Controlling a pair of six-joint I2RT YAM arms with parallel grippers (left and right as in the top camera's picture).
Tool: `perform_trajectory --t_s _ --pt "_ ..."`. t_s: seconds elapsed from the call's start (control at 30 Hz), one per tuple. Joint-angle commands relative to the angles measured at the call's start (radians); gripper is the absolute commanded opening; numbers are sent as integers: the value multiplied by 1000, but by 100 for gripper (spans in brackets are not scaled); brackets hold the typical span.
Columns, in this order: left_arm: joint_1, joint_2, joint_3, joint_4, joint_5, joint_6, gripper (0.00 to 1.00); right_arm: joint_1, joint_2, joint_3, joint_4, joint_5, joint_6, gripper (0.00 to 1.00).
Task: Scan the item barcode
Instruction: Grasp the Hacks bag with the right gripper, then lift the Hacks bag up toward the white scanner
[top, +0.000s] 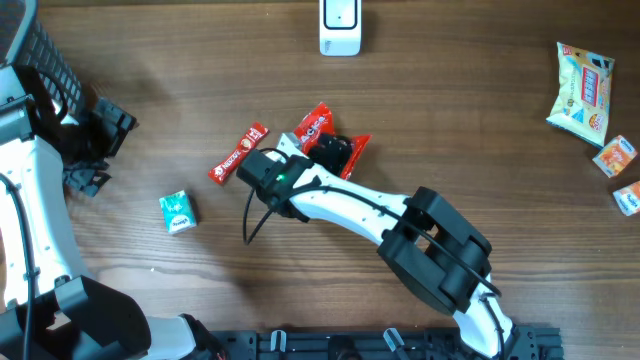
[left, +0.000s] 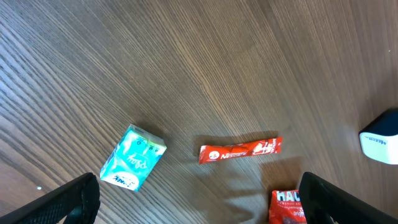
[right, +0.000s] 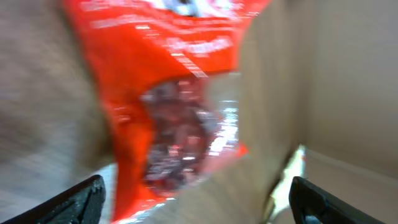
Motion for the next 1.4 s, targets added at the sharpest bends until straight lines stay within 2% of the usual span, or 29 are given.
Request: perform_trajectory --t_s 0.0,0.27,0.47,0.57,0.63,0.67,0.7,0.8,0.9,1.2,1.37 --pt "3 3 5 0 -14 5 100 5 22 -5 15 65 27 100" --pt "3 3 5 0 -14 4 100 -72 22 -5 103 -206 31 99" --pt "3 3 5 0 -13 5 100 -172 22 -5 114 -304 80 99" --pt "3 3 5 0 -13 5 100 -223 22 -5 120 -462 70 99" --pt "3 3 5 0 -13 4 100 -249 22 -6 125 -597 32 89" --pt "3 3 5 0 -13 5 100 -260 22 -6 129 -650 29 79" --pt "3 3 5 -1 -14 5 100 -270 22 -6 133 -685 31 63" --pt "3 3 5 0 -14 5 100 -290 22 -5 142 -728 73 28" --pt "3 3 5 0 -14 4 100 -298 16 -3 137 -743 117 13" --pt "3 3 5 0 -14 4 100 -353 -136 25 132 -983 162 4" --pt "3 3 5 0 -14 5 100 -453 -211 26 141 -1238 162 4"
